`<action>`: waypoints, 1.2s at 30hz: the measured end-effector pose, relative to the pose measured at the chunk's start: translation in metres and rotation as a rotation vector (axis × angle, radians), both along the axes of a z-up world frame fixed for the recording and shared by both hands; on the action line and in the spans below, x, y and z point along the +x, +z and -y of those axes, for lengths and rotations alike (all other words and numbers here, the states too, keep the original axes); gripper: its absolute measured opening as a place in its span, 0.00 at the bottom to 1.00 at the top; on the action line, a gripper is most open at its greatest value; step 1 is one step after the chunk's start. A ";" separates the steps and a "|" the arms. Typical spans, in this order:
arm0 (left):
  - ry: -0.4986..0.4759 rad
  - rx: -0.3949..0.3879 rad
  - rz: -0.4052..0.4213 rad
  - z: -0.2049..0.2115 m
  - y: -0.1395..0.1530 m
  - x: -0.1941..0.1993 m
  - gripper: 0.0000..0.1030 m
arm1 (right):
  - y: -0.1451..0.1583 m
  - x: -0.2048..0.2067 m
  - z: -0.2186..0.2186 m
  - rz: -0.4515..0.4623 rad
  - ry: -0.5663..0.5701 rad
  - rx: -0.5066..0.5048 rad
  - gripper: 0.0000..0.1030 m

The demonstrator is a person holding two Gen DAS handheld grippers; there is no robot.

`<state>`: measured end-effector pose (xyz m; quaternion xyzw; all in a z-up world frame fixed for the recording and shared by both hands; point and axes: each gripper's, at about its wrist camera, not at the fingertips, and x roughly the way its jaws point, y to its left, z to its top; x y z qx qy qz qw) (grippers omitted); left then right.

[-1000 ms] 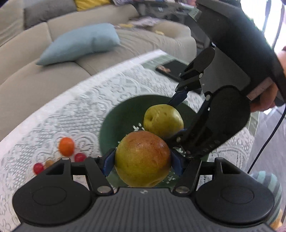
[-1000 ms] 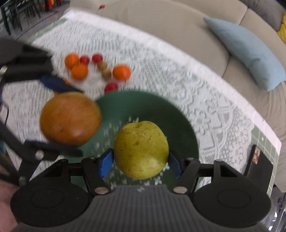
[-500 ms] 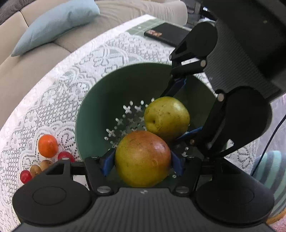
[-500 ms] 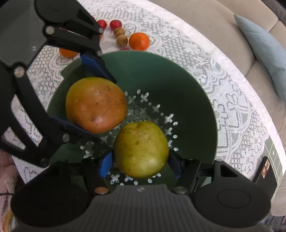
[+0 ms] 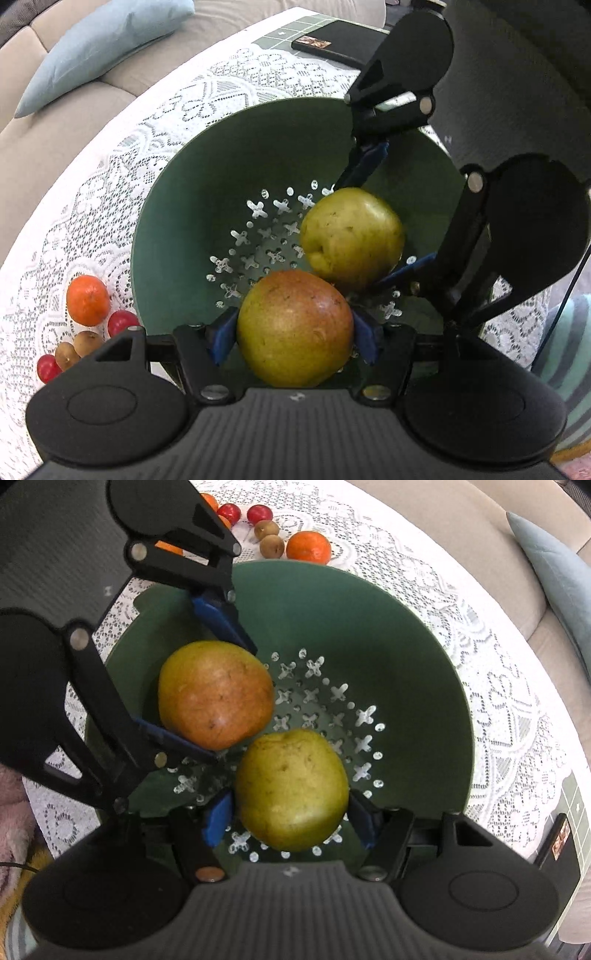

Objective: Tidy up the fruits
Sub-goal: 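Carry both pears into the green colander with both tools, then open both tools to release the pears and withdraw toward the fruit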

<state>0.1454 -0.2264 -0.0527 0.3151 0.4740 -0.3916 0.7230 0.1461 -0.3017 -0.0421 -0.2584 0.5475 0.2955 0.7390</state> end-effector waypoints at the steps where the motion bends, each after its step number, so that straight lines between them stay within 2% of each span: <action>1: -0.007 0.002 0.003 0.000 -0.001 -0.001 0.72 | 0.000 0.000 0.000 0.002 -0.001 -0.001 0.62; 10: 0.004 -0.012 0.008 0.001 0.001 -0.003 0.73 | 0.005 -0.001 0.004 0.030 0.000 -0.033 0.67; 16: 0.034 -0.107 -0.011 -0.007 0.020 -0.003 0.75 | 0.016 -0.004 0.007 0.052 -0.002 -0.010 0.71; 21: 0.037 -0.161 0.020 -0.016 0.039 -0.012 0.75 | 0.029 -0.010 0.006 0.084 -0.009 0.007 0.71; 25: 0.037 -0.218 0.061 -0.032 0.065 -0.023 0.75 | 0.048 -0.021 0.004 0.148 -0.031 0.044 0.71; 27: 0.058 -0.240 0.082 -0.042 0.077 -0.027 0.75 | 0.058 -0.023 0.002 0.189 -0.082 0.077 0.71; 32: 0.131 -0.273 0.140 -0.072 0.101 -0.029 0.75 | 0.074 -0.025 -0.011 0.219 -0.165 0.202 0.71; 36: 0.201 -0.282 0.176 -0.100 0.113 -0.024 0.75 | 0.086 -0.024 -0.033 0.260 -0.176 0.273 0.71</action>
